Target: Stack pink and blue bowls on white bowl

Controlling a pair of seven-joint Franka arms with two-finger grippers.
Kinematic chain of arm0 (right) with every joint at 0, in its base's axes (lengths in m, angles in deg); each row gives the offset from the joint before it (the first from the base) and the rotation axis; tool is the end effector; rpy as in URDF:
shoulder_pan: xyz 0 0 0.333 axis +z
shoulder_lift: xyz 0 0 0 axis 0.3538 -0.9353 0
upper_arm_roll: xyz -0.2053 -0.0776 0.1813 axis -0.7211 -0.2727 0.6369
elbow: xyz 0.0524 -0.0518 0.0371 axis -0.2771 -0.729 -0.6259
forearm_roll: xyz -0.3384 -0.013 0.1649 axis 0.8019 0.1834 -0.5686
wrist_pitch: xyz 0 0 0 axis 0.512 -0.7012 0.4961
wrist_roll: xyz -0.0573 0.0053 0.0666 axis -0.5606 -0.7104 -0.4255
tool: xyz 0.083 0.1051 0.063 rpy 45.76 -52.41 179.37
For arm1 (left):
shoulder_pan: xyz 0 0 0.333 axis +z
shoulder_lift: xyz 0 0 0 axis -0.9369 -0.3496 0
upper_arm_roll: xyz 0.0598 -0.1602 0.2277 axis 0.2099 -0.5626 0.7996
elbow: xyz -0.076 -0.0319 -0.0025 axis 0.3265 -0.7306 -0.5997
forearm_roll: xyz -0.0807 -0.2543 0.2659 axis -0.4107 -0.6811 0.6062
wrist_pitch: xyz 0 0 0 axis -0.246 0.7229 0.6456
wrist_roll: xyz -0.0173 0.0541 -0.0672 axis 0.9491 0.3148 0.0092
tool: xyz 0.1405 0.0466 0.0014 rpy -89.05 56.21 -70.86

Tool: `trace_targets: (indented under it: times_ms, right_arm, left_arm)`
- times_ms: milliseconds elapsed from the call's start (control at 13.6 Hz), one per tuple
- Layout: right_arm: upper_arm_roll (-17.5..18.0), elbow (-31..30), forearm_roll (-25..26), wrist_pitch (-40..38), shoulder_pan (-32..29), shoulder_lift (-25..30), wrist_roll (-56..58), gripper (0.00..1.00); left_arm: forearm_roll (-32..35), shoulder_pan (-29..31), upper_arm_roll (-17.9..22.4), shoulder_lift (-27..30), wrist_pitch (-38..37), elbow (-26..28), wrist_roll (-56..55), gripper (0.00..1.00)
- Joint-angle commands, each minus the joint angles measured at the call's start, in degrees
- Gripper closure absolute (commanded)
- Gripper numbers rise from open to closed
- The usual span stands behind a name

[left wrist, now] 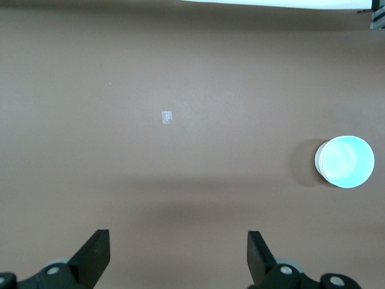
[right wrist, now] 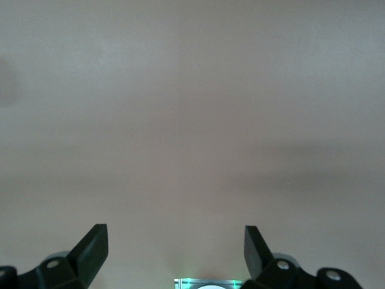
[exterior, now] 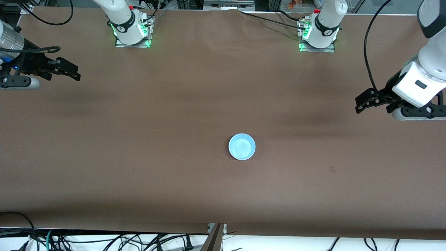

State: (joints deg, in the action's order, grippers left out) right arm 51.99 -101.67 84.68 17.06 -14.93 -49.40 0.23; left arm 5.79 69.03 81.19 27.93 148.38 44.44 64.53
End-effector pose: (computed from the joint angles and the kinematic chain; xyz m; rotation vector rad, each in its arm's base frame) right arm 0.5208 0.0368 0.5288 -3.1097 0.0170 0.1494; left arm 0.5887 -0.0612 0.5285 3.1237 0.0850 0.0847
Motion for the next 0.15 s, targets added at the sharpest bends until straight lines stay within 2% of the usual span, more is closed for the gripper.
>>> trace_targets:
  times_ms: [0, 74]
  right_arm:
    - [0.71, -0.22, 1.76, 0.23, -0.51, 0.90, 1.06, 0.00]
    - [0.71, -0.22, 2.03, 0.14, -0.34, 0.90, 1.06, 0.00]
  left_arm:
    - [0.33, 1.65, -0.23, -1.22, -2.95, -2.69, 4.97, 0.00]
    - [0.33, 1.65, -0.23, -1.22, -2.95, -2.69, 5.86, 0.00]
